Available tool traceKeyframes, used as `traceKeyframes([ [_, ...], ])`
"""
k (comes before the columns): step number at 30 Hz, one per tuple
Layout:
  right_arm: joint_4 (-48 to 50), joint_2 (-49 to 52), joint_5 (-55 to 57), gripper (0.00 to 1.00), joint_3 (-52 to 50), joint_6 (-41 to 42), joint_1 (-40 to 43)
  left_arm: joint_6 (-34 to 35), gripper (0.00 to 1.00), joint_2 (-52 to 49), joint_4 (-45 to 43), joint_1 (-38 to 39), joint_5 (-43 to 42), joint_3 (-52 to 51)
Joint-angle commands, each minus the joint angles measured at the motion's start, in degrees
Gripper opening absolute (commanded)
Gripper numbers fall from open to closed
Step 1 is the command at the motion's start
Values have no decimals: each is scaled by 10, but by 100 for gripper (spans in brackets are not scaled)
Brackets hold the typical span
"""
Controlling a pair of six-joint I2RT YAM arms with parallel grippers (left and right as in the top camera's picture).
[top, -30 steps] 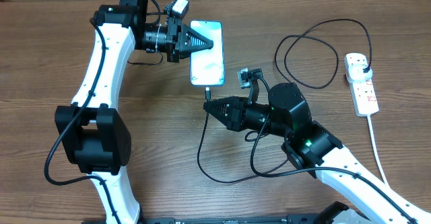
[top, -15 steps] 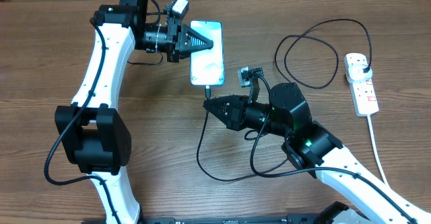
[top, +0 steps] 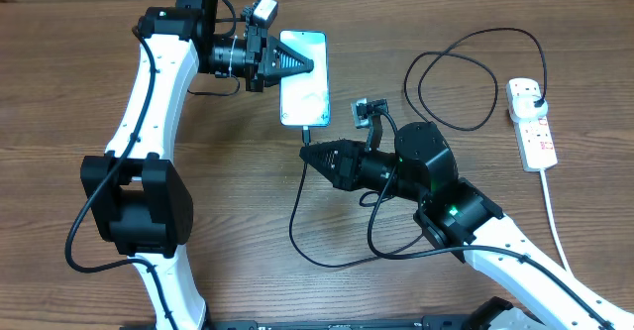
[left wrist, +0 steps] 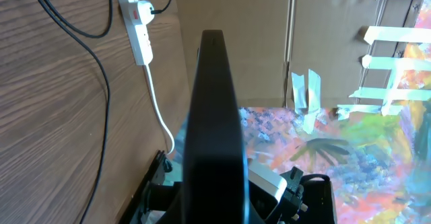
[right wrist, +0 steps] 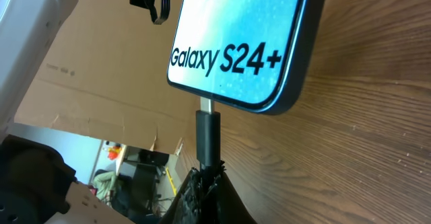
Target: Plug charger to phone and switch on socket
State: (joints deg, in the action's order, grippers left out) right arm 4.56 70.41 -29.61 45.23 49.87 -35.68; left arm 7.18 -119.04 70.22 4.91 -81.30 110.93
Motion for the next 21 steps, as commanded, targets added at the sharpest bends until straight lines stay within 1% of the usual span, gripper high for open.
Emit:
traceKeyframes([
  [1,9,4,11,4,-3,14,-3,6,4,24,0,5,-21,5],
  [5,14,4,23,4,-3,27,-3,6,4,24,0,5,-21,5],
  [21,14,4,38,4,-3,26,6,5,4,24,0,20,-21,5],
])
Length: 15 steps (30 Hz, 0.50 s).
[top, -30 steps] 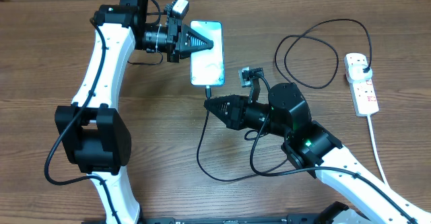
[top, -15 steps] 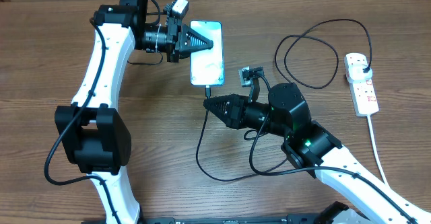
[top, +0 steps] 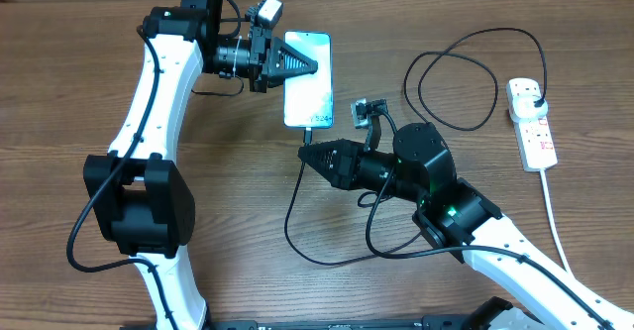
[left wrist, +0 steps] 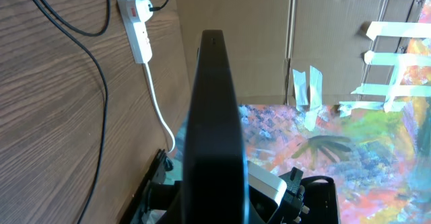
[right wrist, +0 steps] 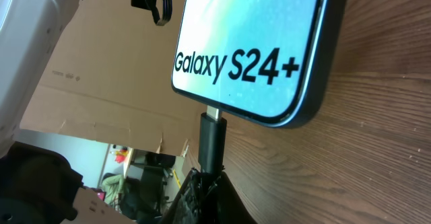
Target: Plug charger to phone and switch on socket
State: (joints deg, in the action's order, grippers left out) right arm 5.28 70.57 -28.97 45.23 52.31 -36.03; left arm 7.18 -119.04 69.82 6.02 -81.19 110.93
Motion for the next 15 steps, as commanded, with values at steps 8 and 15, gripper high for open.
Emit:
traceKeyframes([
  [8,7,3,9,4,-3,0,36,1,4,24,4,9,-22,5],
  [15,15,3,9,4,-3,-2,39,1,4,24,4,14,-22,5],
])
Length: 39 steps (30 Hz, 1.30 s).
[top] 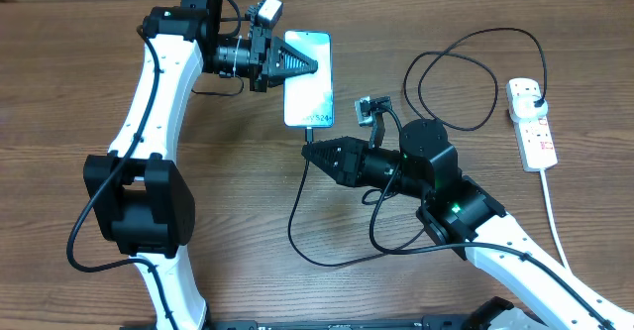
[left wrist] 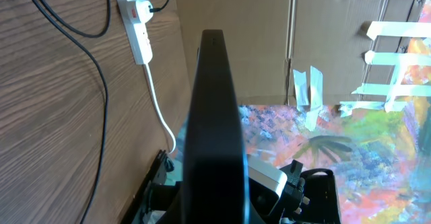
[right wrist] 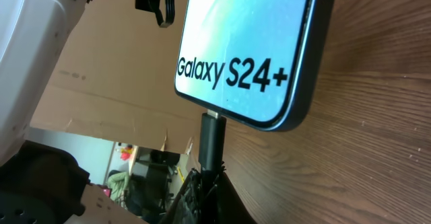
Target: Plug charger to phone and switch on socket
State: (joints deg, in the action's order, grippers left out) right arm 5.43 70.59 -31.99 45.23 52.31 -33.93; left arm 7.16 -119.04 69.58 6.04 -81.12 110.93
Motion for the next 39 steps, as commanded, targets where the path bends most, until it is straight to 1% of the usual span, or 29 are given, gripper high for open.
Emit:
traceKeyframes([
  [1,16,3,39,4,-3,-2,18,1,4,24,7,14,-23,5],
  [5,20,3,39,4,-3,-2,23,1,4,24,12,17,-23,5],
  [9,20,3,32,4,-3,-2,30,-14,4,24,24,19,-23,5],
  [17,12,3,7,4,-3,-2,30,-13,4,24,15,14,-23,5],
  [21,9,3,-14,19,-3,-2,30,-14,4,24,6,5,-22,5],
  [23,-4,3,-16,26,-3,-2,30,-13,4,24,2,1,0,5],
  [25,-22,3,-16,34,-3,-3,30,-14,4,24,3,-2,52,5],
  [29,-52,3,-16,43,-3,-30,30,-14,4,24,8,-2,154,5],
  [31,-73,3,-15,57,-3,-47,30,-14,4,24,12,0,228,5],
  [34,-114,3,-4,64,-3,-71,30,-13,4,21,37,0,327,5],
  [36,-135,3,5,66,-3,-77,30,-14,4,21,41,0,345,-1],
  [37,-159,3,23,69,-3,-79,30,-14,4,21,40,0,354,-6],
  [39,-193,3,46,72,-3,-92,30,-14,4,21,25,0,378,-31],
])
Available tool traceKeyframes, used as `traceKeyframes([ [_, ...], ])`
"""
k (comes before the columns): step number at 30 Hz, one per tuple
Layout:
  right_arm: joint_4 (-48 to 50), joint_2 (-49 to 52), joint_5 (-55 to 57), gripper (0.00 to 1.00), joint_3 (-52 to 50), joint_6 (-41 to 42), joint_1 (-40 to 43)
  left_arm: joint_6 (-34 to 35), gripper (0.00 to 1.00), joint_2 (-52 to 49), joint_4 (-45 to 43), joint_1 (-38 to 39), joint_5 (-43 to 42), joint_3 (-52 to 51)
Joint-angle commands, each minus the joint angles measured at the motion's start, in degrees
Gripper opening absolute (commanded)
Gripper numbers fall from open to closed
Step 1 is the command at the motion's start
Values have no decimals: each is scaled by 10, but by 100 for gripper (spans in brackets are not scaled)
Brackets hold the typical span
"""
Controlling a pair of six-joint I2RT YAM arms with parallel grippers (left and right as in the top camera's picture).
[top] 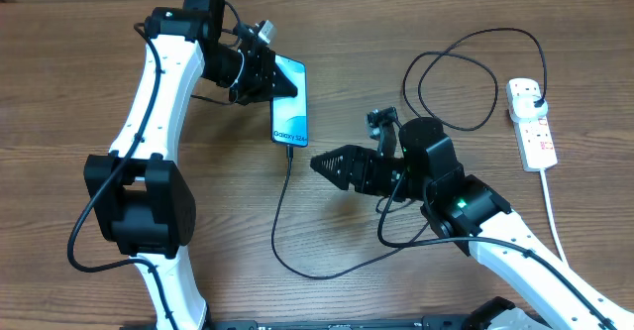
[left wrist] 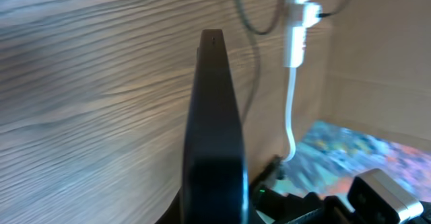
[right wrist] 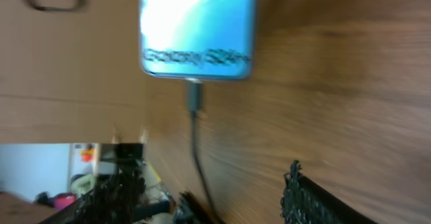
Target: Plug charger to phone and switch on socket
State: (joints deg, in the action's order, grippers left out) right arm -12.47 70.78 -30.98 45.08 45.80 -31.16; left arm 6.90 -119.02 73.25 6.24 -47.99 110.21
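The phone (top: 289, 112), screen lit, is clamped in my left gripper (top: 274, 80), which is shut on its upper part and holds it tilted over the table. In the left wrist view the phone (left wrist: 214, 116) shows edge-on as a dark bar. The black charger plug (right wrist: 194, 95) sits in the phone's (right wrist: 196, 25) bottom port, and its cable (top: 280, 221) hangs down to the table. My right gripper (top: 317, 162) stands open just right of the plug, its fingers (right wrist: 316, 197) spread with nothing held. The white power strip (top: 532, 122) lies at the far right.
The black cable loops (top: 456, 77) across the table's right half to the power strip, whose white cord (top: 557, 231) runs to the front edge. A cardboard wall lines the back. The power strip (left wrist: 297, 22) also shows in the left wrist view.
My right gripper has let go of the plug, opened, and sits a little to the right of it. My left gripper has shifted the phone left and nearer, tilted; the plug stays in the port.
My left gripper held the phone while the right gripper, shut on the charger plug, kept the plug at the phone's bottom port through all three earlier moments. Now the plug stays in the phone unaided, the right gripper is open, and the phone has moved left.
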Motion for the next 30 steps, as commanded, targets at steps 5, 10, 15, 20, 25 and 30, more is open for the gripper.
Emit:
traceKeyframes([
  [5,-76,11,68,72,-2,-56,1,-11,4,21,-85,-3,57,-103],
  [10,-87,28,70,72,-5,-56,0,-11,4,21,-147,-5,67,-161],
  [15,-87,44,70,72,-5,-56,0,-11,4,20,-180,-14,71,-193],
  [20,-87,62,70,72,-5,-56,0,0,4,20,-195,-26,95,-210],
  [25,-87,67,79,72,-5,-54,0,11,4,20,-223,-28,111,-226],
  [30,-83,69,81,75,-5,-54,0,15,4,20,-238,-27,111,-251],
])
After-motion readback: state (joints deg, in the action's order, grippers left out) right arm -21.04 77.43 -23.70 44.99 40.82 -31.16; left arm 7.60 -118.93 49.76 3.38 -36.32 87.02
